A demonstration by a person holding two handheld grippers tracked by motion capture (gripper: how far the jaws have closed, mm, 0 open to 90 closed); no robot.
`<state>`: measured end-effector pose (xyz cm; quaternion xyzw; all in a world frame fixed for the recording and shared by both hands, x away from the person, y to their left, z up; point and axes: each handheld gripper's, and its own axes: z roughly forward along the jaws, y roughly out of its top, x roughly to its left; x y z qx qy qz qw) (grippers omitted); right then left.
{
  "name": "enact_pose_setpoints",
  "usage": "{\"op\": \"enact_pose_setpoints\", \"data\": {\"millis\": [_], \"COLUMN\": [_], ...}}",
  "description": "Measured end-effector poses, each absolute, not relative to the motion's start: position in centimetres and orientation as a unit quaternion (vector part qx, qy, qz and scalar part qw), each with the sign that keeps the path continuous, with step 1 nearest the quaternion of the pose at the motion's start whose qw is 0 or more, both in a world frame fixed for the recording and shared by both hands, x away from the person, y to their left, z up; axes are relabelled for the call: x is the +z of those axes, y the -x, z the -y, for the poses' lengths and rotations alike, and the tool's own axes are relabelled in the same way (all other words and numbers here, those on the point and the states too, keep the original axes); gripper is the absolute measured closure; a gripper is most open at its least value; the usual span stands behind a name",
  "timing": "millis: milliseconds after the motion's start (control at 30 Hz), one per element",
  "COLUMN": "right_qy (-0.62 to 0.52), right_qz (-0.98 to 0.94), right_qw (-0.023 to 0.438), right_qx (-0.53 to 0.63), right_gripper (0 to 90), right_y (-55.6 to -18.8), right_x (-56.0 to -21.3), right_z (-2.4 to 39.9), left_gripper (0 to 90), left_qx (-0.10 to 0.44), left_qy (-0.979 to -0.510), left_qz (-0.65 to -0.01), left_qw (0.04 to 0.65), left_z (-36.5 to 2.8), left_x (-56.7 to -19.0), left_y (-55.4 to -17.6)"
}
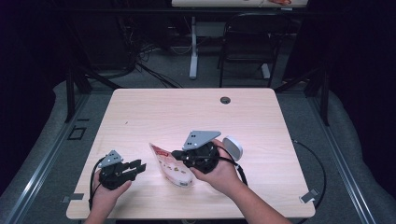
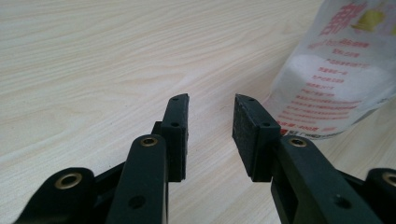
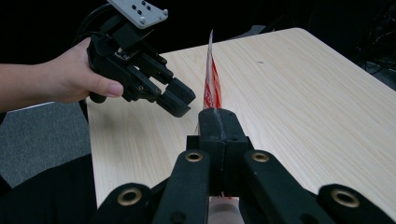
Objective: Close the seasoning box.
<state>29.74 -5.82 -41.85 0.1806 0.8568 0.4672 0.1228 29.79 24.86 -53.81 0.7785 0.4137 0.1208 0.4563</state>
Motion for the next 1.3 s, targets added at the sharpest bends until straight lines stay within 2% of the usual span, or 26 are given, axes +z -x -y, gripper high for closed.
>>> {"op": "enact_pose_setpoints", "data": {"millis": [833, 1067, 1300], "right_qy": [-0.168, -0.172, -0.184], "right_qz": [-0.855, -0.85, -0.842], "right_qw": [0.103, 0.098, 0.105], "right_qx": [0.479, 0.488, 0.497], "right_gripper": [89.1, 83.3, 73.1], "right_y": [-29.6, -29.4, -29.3], "right_x": [-42.3, -42.6, -42.7], "right_z": [7.6, 7.6, 8.0], "left_gripper": [66.5, 66.2, 66.0], "left_qx": [0.121, 0.119, 0.12], "left_qy": [-0.787, -0.789, -0.795], "left_qz": [-0.403, -0.4, -0.389], "left_qw": [0.451, 0.45, 0.449], "left_z": [-24.4, -24.0, -23.6], "left_x": [-53.8, -53.9, -53.6], "left_y": [-29.7, -29.5, -29.4]}}
